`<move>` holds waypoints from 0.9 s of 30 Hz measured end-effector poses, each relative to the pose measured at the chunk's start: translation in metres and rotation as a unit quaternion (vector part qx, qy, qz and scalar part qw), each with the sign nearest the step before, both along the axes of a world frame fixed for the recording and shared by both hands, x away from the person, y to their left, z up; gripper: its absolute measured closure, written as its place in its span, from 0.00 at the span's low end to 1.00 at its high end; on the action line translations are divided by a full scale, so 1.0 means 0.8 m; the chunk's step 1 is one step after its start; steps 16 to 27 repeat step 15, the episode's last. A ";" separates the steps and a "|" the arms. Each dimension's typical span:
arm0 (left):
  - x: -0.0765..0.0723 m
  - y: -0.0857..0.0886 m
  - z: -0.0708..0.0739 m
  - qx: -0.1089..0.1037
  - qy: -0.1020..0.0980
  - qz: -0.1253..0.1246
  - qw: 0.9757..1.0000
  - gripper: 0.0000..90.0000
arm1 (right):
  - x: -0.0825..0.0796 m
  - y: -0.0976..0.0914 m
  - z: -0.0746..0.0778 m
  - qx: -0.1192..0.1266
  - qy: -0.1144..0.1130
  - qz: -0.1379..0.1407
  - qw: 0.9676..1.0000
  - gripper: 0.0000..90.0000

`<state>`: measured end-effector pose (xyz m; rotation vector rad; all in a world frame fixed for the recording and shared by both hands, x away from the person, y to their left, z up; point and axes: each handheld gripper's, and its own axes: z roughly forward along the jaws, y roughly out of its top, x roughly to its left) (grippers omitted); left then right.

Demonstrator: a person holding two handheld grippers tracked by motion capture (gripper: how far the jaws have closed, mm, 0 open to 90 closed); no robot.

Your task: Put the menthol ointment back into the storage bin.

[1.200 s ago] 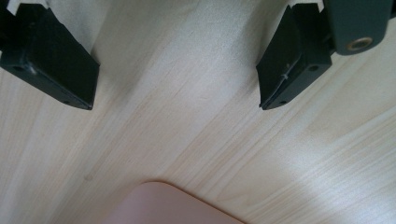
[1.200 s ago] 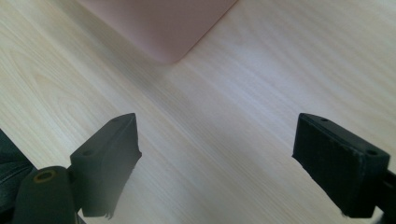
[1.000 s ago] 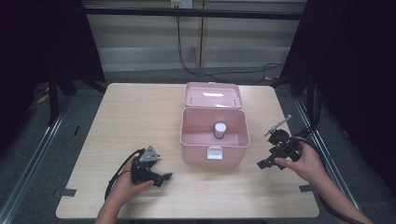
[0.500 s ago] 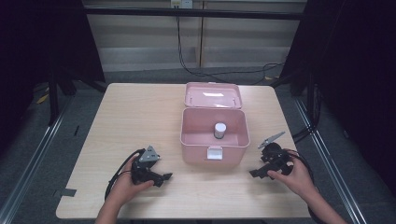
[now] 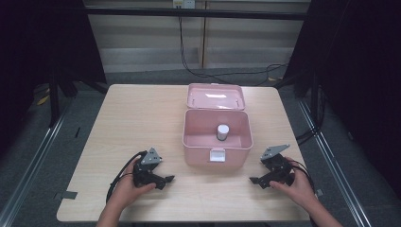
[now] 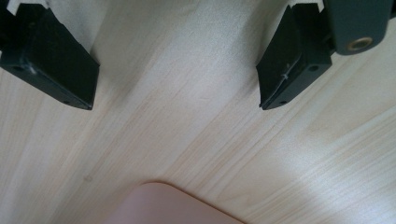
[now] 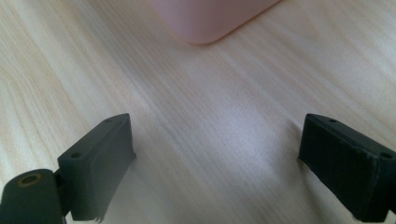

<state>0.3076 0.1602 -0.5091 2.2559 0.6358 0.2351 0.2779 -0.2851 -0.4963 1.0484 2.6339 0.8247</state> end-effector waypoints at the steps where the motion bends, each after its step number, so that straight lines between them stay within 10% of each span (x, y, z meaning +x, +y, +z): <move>1: 0.000 0.000 0.000 0.000 0.000 0.000 1.000 0.14 | -0.002 0.000 -0.001 0.009 -0.003 -0.005 1.000 0.10; 10: 0.000 0.000 0.000 -0.002 0.001 0.000 1.000 0.14 | -0.007 -0.012 -0.018 0.069 -0.065 -0.006 0.995 0.10; 27: 0.000 0.000 0.000 0.000 0.000 0.000 1.000 0.14 | -0.008 -0.012 -0.019 0.073 -0.068 -0.010 0.995 0.10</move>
